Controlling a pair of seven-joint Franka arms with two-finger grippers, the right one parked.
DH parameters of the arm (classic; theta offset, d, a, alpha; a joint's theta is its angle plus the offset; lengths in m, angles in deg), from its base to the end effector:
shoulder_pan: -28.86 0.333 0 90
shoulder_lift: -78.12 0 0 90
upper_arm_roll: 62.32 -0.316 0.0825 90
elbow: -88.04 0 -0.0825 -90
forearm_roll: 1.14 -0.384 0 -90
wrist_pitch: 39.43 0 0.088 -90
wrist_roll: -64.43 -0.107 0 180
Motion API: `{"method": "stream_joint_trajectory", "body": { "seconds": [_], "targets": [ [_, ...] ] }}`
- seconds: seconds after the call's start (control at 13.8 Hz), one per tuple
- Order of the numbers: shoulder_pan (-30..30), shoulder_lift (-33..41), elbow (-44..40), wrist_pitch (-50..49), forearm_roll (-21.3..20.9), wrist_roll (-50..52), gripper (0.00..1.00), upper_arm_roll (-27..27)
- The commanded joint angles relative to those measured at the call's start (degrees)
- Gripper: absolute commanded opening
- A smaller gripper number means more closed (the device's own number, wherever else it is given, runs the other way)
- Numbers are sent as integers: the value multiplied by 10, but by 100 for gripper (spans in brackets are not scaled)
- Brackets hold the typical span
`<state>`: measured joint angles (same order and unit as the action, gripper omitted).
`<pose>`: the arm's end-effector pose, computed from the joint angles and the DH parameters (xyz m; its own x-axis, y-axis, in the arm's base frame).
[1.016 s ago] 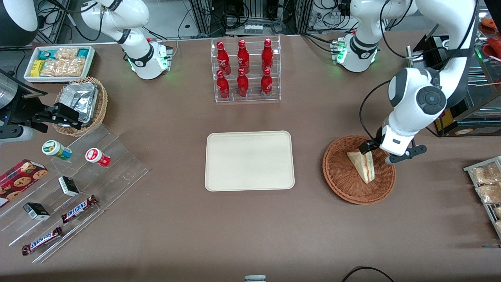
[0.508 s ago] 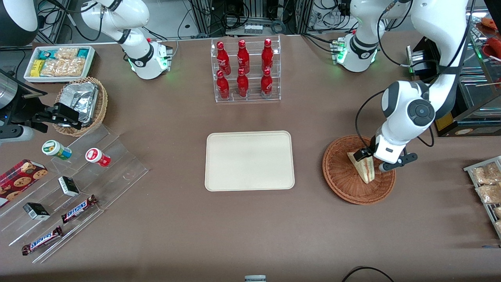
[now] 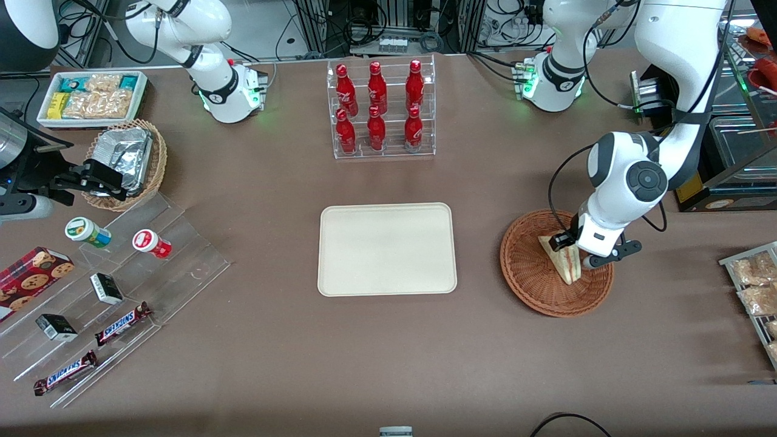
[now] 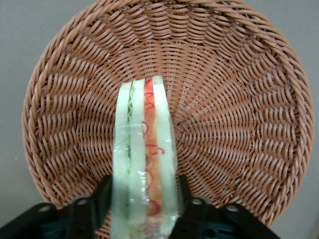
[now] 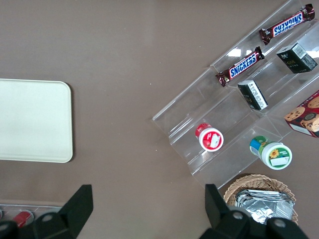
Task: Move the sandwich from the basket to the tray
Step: 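Lower the left gripper around the sandwich and close it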
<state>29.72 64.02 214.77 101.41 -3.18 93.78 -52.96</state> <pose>0.5457 -0.0815 0.2686 0.9423 0.3346 -0.0048 0.3346 -0.9422 0.0169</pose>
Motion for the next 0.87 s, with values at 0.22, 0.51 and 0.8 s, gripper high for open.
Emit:
{"method": "stream_joint_trajectory", "body": {
  "seconds": [0.22,0.51,0.8],
  "targets": [
    [4,19,7,-12,5,1,0,4],
    [3,47,-18,-88,-5,-4,0,5],
    [3,49,-110,-225,-42,-9,0,33]
  ]
}}
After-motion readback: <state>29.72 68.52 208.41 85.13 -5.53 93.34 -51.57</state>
